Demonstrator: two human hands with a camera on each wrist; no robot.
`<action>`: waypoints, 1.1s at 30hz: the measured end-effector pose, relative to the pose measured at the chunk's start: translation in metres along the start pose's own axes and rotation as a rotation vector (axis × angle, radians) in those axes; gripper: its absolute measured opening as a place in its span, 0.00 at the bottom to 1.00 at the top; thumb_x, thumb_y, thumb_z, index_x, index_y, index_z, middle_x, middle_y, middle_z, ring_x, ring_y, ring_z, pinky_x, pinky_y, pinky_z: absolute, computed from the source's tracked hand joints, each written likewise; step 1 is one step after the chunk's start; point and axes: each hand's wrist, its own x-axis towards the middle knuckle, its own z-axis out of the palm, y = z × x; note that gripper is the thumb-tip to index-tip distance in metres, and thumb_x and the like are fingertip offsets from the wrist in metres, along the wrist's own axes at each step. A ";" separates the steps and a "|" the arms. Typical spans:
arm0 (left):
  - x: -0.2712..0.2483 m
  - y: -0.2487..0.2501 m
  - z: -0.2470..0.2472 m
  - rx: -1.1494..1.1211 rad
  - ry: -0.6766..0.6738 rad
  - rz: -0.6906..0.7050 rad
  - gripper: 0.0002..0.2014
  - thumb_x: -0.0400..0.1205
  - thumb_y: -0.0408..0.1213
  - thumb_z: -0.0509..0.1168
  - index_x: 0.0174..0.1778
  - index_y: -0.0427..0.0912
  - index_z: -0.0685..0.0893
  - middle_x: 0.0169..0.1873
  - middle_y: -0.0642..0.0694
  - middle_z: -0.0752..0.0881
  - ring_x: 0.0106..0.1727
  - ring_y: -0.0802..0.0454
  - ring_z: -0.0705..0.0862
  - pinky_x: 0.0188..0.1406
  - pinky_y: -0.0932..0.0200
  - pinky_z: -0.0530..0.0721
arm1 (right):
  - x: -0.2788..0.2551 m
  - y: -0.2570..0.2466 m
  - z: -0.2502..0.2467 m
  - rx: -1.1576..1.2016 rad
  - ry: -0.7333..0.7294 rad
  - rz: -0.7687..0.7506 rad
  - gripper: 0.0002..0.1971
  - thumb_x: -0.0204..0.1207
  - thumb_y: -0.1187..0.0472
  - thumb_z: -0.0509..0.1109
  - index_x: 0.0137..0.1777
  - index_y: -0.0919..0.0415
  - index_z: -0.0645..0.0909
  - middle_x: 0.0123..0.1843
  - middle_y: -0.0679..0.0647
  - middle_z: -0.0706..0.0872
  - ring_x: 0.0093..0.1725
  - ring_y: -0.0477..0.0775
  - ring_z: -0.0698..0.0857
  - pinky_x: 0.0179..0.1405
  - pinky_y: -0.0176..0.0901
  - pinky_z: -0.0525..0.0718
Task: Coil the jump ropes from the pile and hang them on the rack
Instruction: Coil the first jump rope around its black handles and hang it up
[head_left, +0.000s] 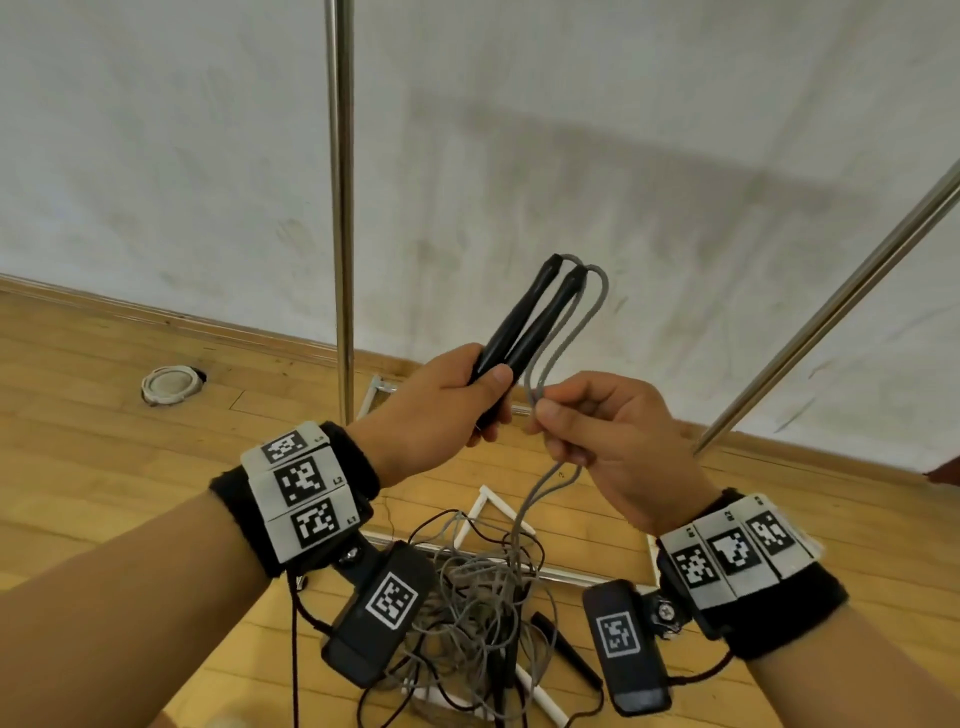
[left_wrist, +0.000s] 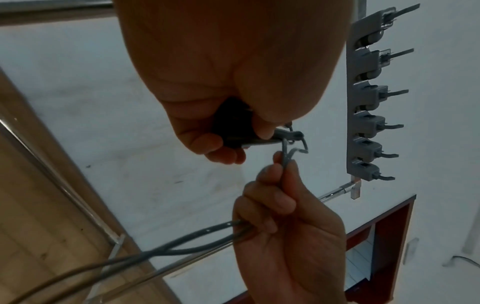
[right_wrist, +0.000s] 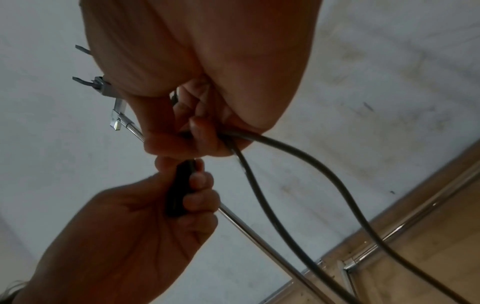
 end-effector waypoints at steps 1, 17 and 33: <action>-0.002 0.001 0.002 -0.036 -0.046 0.001 0.10 0.91 0.37 0.54 0.53 0.36 0.78 0.33 0.51 0.85 0.34 0.54 0.82 0.36 0.56 0.80 | 0.000 0.000 0.003 0.007 -0.012 0.016 0.10 0.67 0.62 0.74 0.43 0.69 0.84 0.35 0.62 0.89 0.26 0.50 0.81 0.24 0.35 0.74; -0.014 0.000 0.005 0.161 -0.063 0.068 0.14 0.88 0.46 0.61 0.43 0.41 0.82 0.29 0.51 0.84 0.29 0.55 0.84 0.27 0.68 0.77 | -0.005 0.001 0.018 -0.314 -0.010 0.046 0.06 0.72 0.68 0.79 0.36 0.66 0.86 0.28 0.57 0.89 0.24 0.50 0.86 0.21 0.38 0.81; -0.020 0.009 -0.012 0.118 0.010 0.060 0.15 0.88 0.47 0.59 0.47 0.38 0.81 0.27 0.51 0.85 0.28 0.54 0.83 0.29 0.63 0.80 | -0.014 0.016 -0.018 -0.561 -0.276 0.000 0.12 0.83 0.51 0.65 0.46 0.52 0.89 0.26 0.55 0.84 0.22 0.45 0.74 0.25 0.33 0.72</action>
